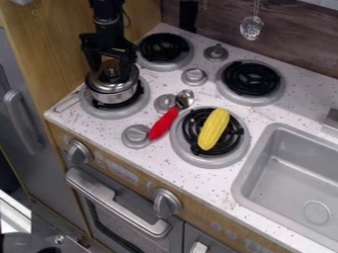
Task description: Move the corn to the upper right burner
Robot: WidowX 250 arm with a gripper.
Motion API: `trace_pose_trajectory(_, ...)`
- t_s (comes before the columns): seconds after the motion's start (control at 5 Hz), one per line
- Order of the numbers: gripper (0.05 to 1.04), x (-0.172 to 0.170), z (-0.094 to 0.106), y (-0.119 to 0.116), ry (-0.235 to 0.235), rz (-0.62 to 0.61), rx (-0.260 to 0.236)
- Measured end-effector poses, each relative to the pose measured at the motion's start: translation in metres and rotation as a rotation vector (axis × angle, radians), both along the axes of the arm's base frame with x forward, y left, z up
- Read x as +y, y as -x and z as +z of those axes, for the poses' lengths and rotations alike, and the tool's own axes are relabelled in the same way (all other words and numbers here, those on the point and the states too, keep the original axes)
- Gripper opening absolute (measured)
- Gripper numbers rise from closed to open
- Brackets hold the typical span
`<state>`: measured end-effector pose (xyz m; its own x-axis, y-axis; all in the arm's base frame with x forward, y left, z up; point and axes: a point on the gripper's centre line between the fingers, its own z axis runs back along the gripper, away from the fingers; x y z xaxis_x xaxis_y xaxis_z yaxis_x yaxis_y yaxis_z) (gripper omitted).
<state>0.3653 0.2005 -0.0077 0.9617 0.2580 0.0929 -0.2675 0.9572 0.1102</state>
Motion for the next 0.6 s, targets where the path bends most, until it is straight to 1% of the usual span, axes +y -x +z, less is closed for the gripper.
trace_pose_trajectory(0.2, 0.995, -0.0002, -0.0085, 0.0021, 0.007, 0.004, 0.017)
trace_pose_trajectory(0.6, 0.997, -0.0018, -0.0078, 0.0022, 0.017, 0.008, 0.022)
